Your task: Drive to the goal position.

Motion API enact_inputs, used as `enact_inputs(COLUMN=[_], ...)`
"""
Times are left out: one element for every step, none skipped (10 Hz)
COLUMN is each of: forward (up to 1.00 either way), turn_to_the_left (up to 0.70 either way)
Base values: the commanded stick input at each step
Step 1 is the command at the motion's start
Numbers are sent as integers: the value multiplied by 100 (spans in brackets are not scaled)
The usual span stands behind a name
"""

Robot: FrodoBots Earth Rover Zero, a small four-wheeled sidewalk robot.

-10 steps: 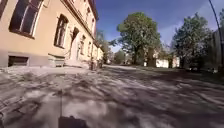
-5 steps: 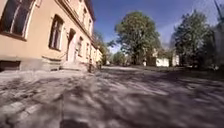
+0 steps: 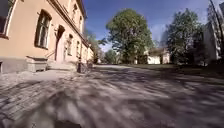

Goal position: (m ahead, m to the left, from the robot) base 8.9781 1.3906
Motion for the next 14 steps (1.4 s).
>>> enact_inputs(forward=[100, 100, 100, 100, 100, 100, 100, 100, 100, 100, 100, 100, 100, 100], turn_to_the_left=[0, 0, 0, 0, 0, 0, 0, 0, 0, 0, 0, 0, 0, 0])
